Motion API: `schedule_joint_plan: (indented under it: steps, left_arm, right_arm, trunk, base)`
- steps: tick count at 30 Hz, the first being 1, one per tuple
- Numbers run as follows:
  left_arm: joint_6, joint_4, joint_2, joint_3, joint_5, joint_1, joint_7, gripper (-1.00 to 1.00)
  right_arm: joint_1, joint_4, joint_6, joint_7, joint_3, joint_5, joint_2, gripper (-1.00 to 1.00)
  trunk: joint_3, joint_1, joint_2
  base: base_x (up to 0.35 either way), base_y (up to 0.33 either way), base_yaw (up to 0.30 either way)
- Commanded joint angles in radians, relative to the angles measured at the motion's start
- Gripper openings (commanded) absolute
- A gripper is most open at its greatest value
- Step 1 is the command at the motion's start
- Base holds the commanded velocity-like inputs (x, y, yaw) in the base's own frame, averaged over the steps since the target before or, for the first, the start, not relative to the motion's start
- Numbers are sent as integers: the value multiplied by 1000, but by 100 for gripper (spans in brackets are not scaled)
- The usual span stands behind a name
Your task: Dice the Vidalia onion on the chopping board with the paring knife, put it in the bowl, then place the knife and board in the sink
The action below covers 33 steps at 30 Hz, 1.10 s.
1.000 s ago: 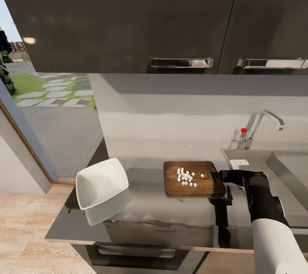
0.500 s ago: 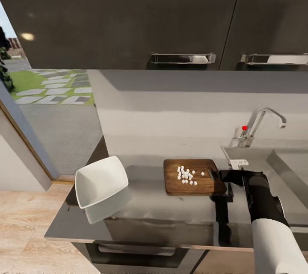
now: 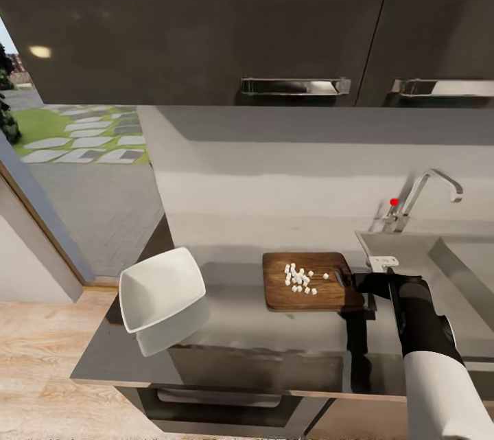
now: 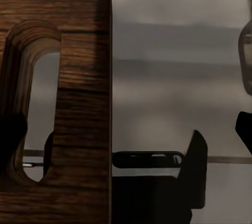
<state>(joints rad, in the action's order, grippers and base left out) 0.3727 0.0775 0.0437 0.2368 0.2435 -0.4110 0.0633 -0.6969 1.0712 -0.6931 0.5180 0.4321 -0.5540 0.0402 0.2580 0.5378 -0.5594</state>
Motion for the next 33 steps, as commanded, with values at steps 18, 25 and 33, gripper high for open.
schedule_joint_plan:
  steps: [18,25,33]
  left_arm:
    - [6,4,-1,9,7,-2,1,100]
    - [6,4,-1,8,7,-2,1,100]
    - [6,4,-1,8,7,-2,1,100]
  right_arm:
    - [-1,1,-2,10,2,-10,0,100]
    - [-1,1,-2,10,1,-10,0,100]
    - [-1,1,-2,10,1,-10,0,100]
  trunk:
    - [27,0,-2]
    - [32,0,-2]
    - [33,0,-2]
  base:
    - [0,0,0]
    - [0,0,0]
    - [0,0,0]
